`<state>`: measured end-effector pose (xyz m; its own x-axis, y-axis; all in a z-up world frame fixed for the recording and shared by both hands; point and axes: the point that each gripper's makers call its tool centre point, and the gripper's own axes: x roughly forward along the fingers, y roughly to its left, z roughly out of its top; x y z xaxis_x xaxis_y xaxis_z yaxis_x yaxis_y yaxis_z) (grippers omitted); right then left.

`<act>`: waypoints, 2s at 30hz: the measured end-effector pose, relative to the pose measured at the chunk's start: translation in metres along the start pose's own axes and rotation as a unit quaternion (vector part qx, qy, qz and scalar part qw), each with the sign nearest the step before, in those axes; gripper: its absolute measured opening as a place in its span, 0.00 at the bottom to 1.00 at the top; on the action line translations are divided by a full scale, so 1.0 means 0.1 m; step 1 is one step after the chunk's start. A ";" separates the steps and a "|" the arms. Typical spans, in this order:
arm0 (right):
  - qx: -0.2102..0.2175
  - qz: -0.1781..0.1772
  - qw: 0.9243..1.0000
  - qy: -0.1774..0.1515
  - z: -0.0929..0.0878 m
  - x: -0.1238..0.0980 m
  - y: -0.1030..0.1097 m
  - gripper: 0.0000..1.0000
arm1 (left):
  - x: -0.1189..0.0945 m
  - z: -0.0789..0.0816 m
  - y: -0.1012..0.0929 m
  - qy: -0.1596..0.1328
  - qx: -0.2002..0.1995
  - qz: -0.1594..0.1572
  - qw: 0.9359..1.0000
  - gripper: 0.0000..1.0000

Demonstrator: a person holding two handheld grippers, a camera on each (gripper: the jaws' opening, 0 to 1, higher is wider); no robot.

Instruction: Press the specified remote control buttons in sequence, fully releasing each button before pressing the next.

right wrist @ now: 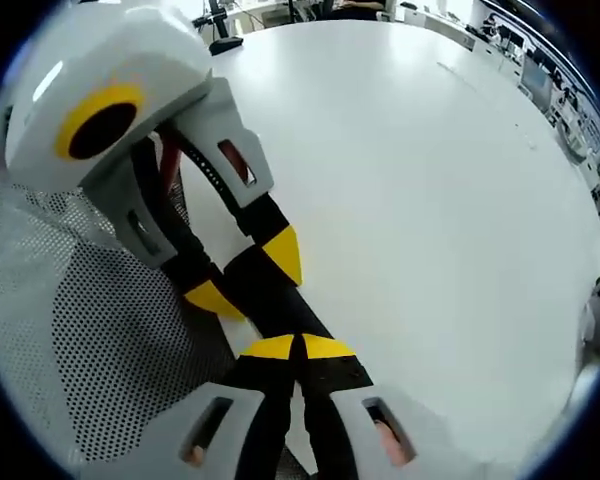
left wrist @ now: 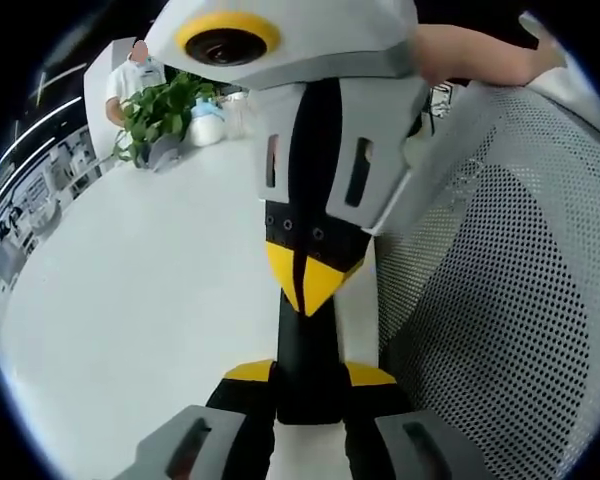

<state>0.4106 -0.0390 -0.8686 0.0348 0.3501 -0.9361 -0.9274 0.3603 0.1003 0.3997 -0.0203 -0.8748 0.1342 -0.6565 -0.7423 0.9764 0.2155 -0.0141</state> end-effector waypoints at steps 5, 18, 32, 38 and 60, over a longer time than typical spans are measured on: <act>0.000 0.002 1.000 -0.006 0.00 0.00 -0.01 0.00 | 0.01 0.01 0.00 0.002 -0.001 0.002 1.000 0.25; -0.020 -0.006 1.000 -0.005 0.01 0.00 0.00 0.00 | 0.00 0.01 0.01 0.001 -0.002 0.003 1.000 0.25; -0.004 -0.004 1.000 -0.005 0.01 0.00 0.01 0.00 | 0.00 0.01 0.00 -0.002 -0.001 0.003 1.000 0.25; -0.008 -0.002 1.000 -0.004 0.01 0.00 0.01 0.00 | 0.00 0.01 0.00 -0.002 -0.001 0.003 1.000 0.25; -0.063 -0.008 0.998 -0.003 0.02 0.01 0.02 0.00 | 0.00 0.01 -0.01 -0.003 -0.002 0.004 1.000 0.25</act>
<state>0.4097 -0.0365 -0.8687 0.0517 0.3497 -0.9354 -0.9660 0.2552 0.0420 0.3992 -0.0213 -0.8743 0.1423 -0.6594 -0.7382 0.9746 0.2235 -0.0117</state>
